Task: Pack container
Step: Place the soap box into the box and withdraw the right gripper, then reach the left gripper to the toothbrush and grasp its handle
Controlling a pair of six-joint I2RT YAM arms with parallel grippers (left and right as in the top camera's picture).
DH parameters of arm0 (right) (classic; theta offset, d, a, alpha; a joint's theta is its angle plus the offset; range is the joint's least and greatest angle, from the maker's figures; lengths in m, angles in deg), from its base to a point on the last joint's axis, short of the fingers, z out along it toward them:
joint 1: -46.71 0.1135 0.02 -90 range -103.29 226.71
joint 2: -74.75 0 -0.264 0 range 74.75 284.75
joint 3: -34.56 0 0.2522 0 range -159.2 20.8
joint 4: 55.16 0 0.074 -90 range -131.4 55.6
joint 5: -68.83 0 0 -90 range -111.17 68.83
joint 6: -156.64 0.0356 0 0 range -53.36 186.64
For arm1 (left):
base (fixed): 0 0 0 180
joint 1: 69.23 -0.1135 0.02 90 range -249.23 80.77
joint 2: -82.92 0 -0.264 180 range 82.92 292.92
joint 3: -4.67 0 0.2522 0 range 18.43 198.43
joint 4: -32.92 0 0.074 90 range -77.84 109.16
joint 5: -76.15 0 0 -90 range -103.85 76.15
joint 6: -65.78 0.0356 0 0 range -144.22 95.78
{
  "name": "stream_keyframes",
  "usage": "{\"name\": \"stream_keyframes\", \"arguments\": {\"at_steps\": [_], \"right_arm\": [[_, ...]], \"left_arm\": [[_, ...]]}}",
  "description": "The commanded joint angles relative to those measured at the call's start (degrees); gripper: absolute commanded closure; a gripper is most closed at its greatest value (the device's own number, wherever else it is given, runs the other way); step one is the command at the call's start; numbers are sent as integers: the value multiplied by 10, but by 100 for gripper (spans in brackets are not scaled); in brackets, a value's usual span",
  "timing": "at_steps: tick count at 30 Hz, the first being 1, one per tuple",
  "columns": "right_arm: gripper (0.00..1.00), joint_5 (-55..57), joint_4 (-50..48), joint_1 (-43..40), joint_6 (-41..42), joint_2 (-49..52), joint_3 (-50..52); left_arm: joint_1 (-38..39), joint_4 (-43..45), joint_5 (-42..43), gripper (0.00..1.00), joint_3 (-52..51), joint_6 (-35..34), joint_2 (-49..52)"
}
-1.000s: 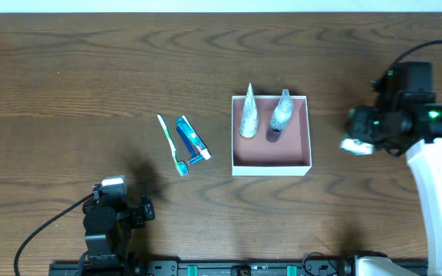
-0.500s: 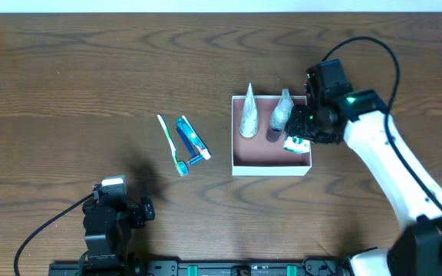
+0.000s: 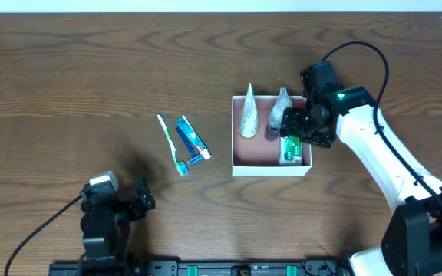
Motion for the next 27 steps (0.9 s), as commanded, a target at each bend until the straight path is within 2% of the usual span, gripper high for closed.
{"name": "stream_keyframes", "arguments": {"at_steps": [1,4,8,10,14,18,23,25,27], "right_arm": [[23,16,-2,-19,-25,-33,-1],[18,27,-2,-60,-39,-62,-1],[14,26,-2,-134,-61,-99,-1],[13,26,-2,-178,-71,-110,-1],[1,26,7,-237,-73,-111,-1],[1,26,6,-261,-75,-111,-1],[1,26,9,-265,-75,-111,-1],[1,26,9,-265,-75,-111,-1],[1,26,9,-265,-75,-111,-1]], "left_arm": [[-5,40,60,2,14,-36,-3],[-5,81,69,2,46,-35,11],[-5,70,49,2,120,-36,96],[-5,45,35,2,169,-36,173],[-4,4,18,2,280,-22,379],[0,2,70,2,376,-20,574],[30,7,74,0,413,-25,732],[51,28,74,0,413,-48,784],[73,43,73,5,413,-60,826]]}}
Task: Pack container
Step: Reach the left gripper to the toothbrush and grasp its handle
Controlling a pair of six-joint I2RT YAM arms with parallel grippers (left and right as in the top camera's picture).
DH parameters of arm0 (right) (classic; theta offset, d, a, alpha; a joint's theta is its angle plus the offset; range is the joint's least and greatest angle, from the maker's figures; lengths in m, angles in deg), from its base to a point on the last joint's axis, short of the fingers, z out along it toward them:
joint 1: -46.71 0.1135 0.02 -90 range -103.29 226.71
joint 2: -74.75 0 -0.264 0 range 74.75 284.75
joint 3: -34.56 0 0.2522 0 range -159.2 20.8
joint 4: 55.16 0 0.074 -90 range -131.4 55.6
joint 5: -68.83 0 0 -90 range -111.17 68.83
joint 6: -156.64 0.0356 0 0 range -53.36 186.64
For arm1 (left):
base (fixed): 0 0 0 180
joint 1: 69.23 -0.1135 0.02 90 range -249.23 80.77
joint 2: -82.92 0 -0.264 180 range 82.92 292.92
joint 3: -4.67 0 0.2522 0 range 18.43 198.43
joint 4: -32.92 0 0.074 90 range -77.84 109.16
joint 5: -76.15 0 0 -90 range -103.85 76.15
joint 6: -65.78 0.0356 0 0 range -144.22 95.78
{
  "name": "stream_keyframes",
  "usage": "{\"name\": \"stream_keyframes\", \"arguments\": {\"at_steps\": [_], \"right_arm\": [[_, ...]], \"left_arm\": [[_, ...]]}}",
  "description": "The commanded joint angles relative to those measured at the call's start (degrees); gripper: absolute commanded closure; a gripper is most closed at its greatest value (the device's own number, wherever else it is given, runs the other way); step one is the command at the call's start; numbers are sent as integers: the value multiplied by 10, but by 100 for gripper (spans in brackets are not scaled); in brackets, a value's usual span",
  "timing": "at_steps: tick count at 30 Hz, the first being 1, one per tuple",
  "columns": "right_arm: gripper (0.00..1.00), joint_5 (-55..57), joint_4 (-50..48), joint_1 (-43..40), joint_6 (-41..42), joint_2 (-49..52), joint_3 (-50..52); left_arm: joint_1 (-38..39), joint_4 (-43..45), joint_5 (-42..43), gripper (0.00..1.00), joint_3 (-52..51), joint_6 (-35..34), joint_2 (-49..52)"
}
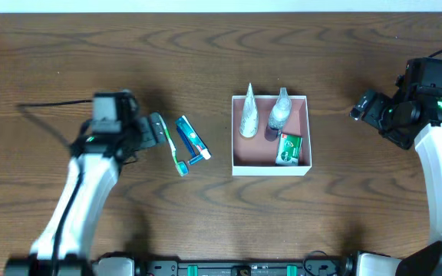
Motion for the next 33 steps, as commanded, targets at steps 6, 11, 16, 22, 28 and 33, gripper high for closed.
{"name": "stream_keyframes", "arguments": {"at_steps": [6,11,16,22,28,33], "right_arm": [[1,0,5,-4,-10,-3,-1],[1,0,10,-4,-10,-3,-1],[1,0,10,-4,-10,-3,-1],[1,-3,12,-4,-10,-3,-1],[1,-7,12,-4,-10,-3,-1],[1,-9,12,-4,-10,-3,-1]], "left_arm": [[61,44,1,17,7,-69,121],[62,47,-33,29,7,-111,156],[63,59,-39,30,7,-119,190],[64,63,-39,50,7,-118,214],[63,36,-47,71,7,-92,213],[63,18,-59,79,9,-79,212]]}}
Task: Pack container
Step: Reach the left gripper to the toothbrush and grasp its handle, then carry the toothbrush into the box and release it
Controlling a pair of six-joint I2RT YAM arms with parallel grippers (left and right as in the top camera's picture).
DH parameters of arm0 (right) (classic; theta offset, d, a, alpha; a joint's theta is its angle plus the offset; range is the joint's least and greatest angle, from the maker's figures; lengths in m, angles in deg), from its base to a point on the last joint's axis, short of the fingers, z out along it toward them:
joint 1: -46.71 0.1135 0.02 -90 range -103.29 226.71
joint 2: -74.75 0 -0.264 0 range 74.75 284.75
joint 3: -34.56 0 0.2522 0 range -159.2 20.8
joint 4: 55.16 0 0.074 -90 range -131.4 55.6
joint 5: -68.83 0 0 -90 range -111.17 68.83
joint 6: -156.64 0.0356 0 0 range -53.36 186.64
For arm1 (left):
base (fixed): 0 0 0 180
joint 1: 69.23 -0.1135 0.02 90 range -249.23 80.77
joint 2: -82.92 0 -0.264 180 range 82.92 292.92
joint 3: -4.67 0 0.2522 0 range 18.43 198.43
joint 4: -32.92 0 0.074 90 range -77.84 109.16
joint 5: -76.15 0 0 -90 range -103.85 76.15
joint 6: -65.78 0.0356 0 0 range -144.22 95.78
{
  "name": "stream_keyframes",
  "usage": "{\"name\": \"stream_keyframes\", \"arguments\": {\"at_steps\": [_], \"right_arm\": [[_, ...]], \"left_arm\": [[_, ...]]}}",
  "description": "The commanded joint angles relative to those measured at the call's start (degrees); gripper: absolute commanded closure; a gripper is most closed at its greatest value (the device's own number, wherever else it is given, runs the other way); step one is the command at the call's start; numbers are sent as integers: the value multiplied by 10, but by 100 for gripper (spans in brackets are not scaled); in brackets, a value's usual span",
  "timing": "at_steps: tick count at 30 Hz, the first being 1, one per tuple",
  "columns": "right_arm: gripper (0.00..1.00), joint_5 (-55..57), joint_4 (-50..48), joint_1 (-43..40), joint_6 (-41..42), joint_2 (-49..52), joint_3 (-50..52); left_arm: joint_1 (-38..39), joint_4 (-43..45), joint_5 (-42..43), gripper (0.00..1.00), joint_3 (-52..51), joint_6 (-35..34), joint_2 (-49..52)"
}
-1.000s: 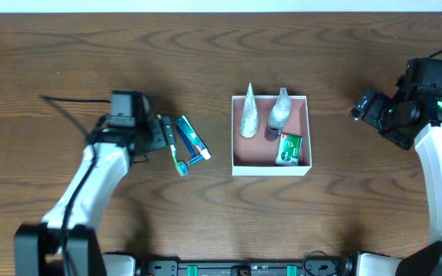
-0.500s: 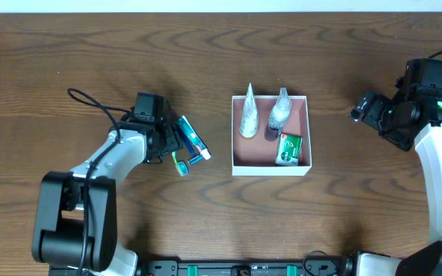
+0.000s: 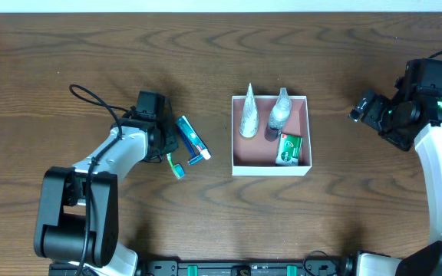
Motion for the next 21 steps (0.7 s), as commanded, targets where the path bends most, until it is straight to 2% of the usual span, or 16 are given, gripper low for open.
{"name": "stream_keyframes", "arguments": {"at_steps": [1,2,4,13,18,21], "right_arm": [[1,-8,1,-4,-10,-3,-1],[1,-11,1,-4,-10,-3,-1],[1,-14,1,-4,-10,-3,-1],[1,-14,1,-4,-10,-3,-1],[1,-14,1,-4,-10,-3,-1],[1,-14,0,-4,-10,-3,-1]], "left_arm": [[0,-19,-12,81,-2,20,16],[0,-29,-12,86,5,21,15],[0,-57,-12,89,30,40,8],[24,-263,-12,94,231,135,-66],[107,-288,-8,94,289,278,-130],[173,-280,5,94,289,400,-162]]}}
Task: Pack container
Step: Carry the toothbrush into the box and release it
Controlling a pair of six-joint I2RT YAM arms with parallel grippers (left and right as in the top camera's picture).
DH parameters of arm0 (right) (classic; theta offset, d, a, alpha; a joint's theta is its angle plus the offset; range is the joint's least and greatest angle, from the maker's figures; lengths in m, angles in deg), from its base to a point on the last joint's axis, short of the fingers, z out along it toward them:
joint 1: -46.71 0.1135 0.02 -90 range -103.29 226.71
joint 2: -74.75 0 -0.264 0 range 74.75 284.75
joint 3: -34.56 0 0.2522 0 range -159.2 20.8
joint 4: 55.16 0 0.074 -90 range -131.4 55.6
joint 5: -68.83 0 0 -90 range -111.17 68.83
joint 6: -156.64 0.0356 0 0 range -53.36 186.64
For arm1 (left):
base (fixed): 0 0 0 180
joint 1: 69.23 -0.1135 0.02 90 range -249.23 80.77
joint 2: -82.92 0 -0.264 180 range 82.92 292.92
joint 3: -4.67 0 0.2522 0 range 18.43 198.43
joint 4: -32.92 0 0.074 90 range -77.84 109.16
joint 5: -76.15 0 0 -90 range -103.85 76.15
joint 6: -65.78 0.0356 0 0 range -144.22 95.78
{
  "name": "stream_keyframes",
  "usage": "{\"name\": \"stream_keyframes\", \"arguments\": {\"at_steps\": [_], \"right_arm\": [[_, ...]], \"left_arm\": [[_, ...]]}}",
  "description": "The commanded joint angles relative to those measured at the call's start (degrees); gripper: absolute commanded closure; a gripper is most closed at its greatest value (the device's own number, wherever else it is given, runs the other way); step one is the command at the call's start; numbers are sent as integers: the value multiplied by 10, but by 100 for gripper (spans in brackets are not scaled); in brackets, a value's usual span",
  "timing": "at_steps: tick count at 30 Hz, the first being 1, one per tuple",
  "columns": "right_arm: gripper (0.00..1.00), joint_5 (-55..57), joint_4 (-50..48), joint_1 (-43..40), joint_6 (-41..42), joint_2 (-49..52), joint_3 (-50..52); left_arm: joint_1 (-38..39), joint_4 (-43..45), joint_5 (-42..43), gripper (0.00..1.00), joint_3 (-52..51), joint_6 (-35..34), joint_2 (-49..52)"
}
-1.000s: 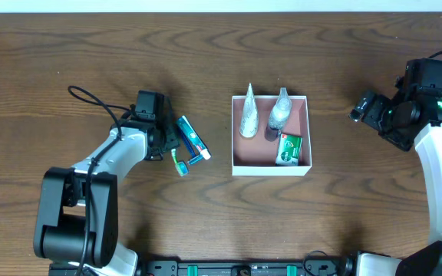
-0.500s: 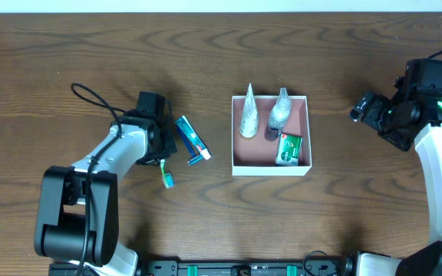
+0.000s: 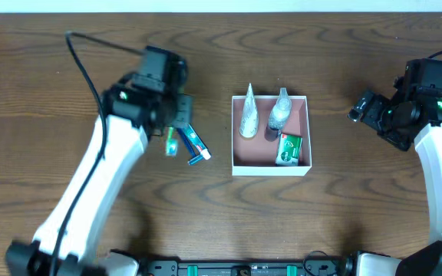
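Observation:
The white box (image 3: 235, 153) with a pink floor stands at mid-table. Inside it are two clear pointed bottles (image 3: 249, 116) and a green pack (image 3: 289, 149). A blue toothpaste tube (image 3: 194, 142) lies left of the box. My left gripper (image 3: 176, 123) hangs raised just above the tube's upper end, shut on the toothbrush (image 3: 171, 144), whose green head sticks out below the fingers. My right gripper (image 3: 361, 109) is held to the right of the box, open and empty.
The brown wooden table (image 3: 321, 222) stretches around the box. A black cable (image 3: 83, 54) loops from the left arm over the far left of the table. The robot base rail (image 3: 244, 268) runs along the front edge.
My left gripper was low on the toothbrush lying on the table; now the arm is raised and the toothbrush hangs from it, nearer the tube's upper end. The right arm has not moved.
First my right gripper was in the box at the green pack, and my left arm was parked at the front left. Then the right gripper stood clear to the right and the left gripper was beside the toothbrush. The left gripper closed on the toothbrush, and now holds it lifted.

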Motion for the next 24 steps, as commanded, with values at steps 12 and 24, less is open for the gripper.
{"name": "stream_keyframes", "arguments": {"at_steps": [12,24], "right_arm": [[1,-5,-1,-4,-10,-3,-1],[1,-22,-1,-4,-10,-3,-1]], "left_arm": [[223,70,87,94,2,547,80],[222,135,87,48,2,443,140]]}}
